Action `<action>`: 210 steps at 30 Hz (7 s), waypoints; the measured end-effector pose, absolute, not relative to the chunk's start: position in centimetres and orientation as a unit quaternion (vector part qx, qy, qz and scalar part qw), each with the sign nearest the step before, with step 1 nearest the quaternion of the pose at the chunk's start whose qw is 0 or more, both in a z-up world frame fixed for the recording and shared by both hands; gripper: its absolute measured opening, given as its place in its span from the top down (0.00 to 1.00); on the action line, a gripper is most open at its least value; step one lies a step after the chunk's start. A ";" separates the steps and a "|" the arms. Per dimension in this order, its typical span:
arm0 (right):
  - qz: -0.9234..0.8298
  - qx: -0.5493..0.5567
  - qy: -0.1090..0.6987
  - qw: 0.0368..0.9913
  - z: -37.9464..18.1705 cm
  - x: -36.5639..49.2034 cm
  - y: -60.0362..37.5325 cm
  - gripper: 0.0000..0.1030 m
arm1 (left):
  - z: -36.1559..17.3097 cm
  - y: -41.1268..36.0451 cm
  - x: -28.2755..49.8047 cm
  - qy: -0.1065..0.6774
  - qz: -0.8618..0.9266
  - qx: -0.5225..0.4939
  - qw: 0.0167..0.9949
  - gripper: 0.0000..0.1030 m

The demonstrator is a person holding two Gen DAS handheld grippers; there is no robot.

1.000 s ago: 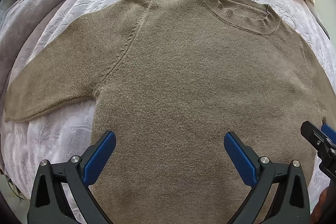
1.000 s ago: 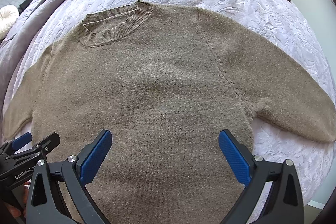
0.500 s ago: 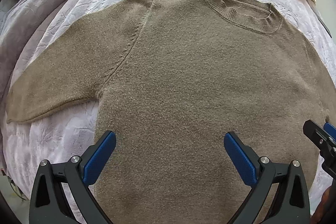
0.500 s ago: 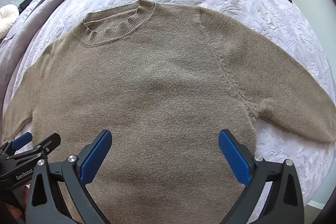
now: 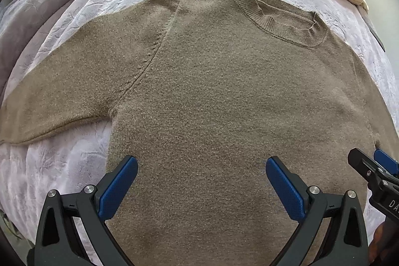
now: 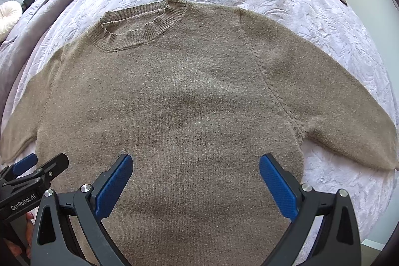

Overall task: Fold small clothes
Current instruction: 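Grasp the sweater sleeve cuff with the left gripper, then fold the held sleeve across the sweater body with the left gripper, release, then grasp the sweater side edge with the right gripper and fold it inward, then grasp the other sleeve cuff with the right gripper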

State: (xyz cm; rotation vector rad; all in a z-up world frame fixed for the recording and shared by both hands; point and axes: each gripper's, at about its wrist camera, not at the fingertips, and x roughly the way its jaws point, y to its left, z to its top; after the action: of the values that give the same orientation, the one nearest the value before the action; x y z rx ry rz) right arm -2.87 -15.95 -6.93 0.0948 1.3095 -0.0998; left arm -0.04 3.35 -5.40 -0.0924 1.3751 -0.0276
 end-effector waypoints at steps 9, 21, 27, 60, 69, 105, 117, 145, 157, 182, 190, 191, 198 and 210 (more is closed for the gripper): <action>-0.034 0.027 0.607 0.794 -6.5 -2.5 -13.9 0.01 | -5.2 6.4 -0.2 0.628 -0.013 -0.073 0.775 0.00; 0.037 -0.013 0.613 0.789 -7.2 -2.9 -5.7 0.01 | -6.5 21.4 -2.4 0.584 0.025 -0.204 0.785 0.00; 0.066 -0.033 0.614 0.786 -7.1 -4.1 -1.8 0.01 | -8.2 32.9 -5.4 0.520 0.107 -0.322 0.784 0.00; 0.065 0.028 0.596 0.800 -5.4 -6.7 -6.9 0.01 | 3.5 16.5 2.2 0.359 -0.059 -0.183 0.913 0.90; -0.002 0.073 0.610 0.789 -7.2 -7.6 -15.1 0.01 | -3.2 0.7 4.0 0.454 -0.158 -0.067 0.874 0.90; 0.051 0.142 0.486 0.861 -7.1 7.5 -14.8 0.93 | -6.9 16.7 -1.5 0.518 0.060 0.048 0.852 0.15; 0.044 0.455 0.483 0.747 -13.7 3.0 -25.2 0.70 | -3.9 21.6 3.9 0.540 -0.017 -0.130 0.831 0.16; 0.116 0.430 0.513 0.734 -11.5 0.1 -22.1 0.52 | -3.5 20.0 7.5 0.533 0.021 -0.033 0.845 0.89; 0.232 0.441 0.578 0.646 -16.7 2.7 1.4 0.52 | -2.7 25.7 1.0 0.529 0.094 -0.064 0.841 0.00; 0.207 0.357 0.595 0.690 -13.3 -1.5 -2.9 0.53 | -2.3 19.6 -1.9 0.550 0.016 -0.062 0.833 0.00; 0.025 0.379 0.506 0.774 -9.6 -2.5 -19.9 0.53 | -3.0 14.6 -2.9 0.567 -0.012 -0.054 0.822 0.00; 0.004 0.390 0.495 0.776 -9.6 -2.1 -21.7 0.53 | -3.1 14.0 -2.9 0.569 -0.015 -0.055 0.820 0.00; -0.072 0.471 0.466 0.746 -12.5 -0.3 -29.0 0.93 | -3.0 10.5 -2.7 0.572 -0.032 -0.038 0.819 0.00; -0.021 0.492 0.482 0.725 -12.5 -4.0 -29.7 0.90 | -4.2 6.4 -2.9 0.599 -0.058 -0.007 0.799 0.00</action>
State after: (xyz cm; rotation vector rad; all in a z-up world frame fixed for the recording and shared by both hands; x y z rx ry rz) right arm -4.01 -29.73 -12.51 1.0847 1.0622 -0.0466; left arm -2.94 6.40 -4.16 -0.0147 1.2852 -0.1241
